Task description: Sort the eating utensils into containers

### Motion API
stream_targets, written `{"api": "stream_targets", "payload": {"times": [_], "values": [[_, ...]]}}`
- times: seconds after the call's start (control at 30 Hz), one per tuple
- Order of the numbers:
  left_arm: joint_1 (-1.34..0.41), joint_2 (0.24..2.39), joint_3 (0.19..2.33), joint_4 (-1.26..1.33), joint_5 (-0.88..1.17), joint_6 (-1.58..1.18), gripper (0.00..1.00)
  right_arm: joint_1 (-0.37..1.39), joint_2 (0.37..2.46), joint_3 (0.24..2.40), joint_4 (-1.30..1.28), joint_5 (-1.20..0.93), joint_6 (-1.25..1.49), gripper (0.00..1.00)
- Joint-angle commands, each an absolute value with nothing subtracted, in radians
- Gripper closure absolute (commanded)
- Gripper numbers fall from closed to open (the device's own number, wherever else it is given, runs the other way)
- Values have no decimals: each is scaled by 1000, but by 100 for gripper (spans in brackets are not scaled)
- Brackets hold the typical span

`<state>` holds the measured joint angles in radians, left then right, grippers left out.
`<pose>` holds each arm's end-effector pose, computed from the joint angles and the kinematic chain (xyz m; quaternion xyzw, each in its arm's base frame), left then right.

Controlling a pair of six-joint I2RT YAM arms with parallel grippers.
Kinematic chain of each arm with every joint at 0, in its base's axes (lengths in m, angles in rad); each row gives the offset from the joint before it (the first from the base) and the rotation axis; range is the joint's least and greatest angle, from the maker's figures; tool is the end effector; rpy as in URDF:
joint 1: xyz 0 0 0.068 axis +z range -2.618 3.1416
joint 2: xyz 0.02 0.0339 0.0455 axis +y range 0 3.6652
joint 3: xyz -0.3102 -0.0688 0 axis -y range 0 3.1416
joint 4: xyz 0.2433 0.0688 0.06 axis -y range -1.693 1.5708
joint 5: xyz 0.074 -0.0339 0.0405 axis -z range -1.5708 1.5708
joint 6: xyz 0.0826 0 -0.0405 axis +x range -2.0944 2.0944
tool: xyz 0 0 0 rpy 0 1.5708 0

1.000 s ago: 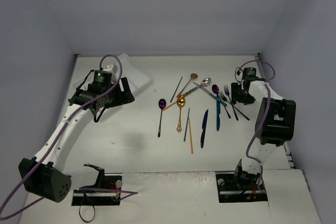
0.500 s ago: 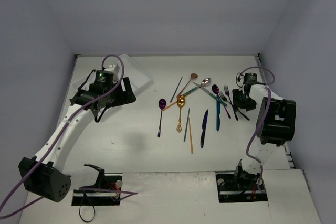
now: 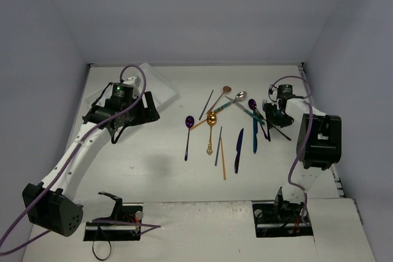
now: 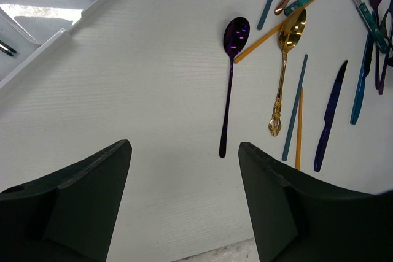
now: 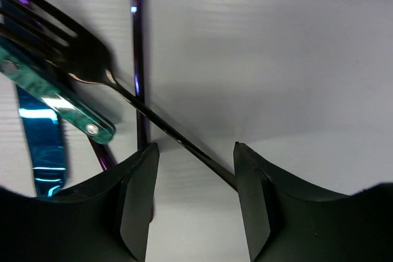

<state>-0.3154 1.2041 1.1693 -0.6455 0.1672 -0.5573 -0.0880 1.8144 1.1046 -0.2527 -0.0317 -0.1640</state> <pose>0.2570 -0.0983 0.3568 -0.0728 0.8971 -0.2497 0.3571 0.4066 -0.0332 0.1730 -0.0410 0.9531 -0.0226 0.2990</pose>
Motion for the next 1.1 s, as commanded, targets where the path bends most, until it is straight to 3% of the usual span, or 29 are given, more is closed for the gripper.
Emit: {"api": "stream_targets", "payload": {"times": [0.0,0.53,0.83,1.07], "values": [[-325,1198,1178,-600,187,-542,31,-38,1872,1102,-272,-96,-173,54],[-325,1240,1209,-600,191,-543,31,-19,1836,1140,-273,-180,-166,99],[-325,1256,1286,-593,235,-543,31,35,1604,1166,-314,-123,-94,100],[-339,1234,1300,-436,386,-662,31,137,1397,1173,-316,-242,20,100]]}}
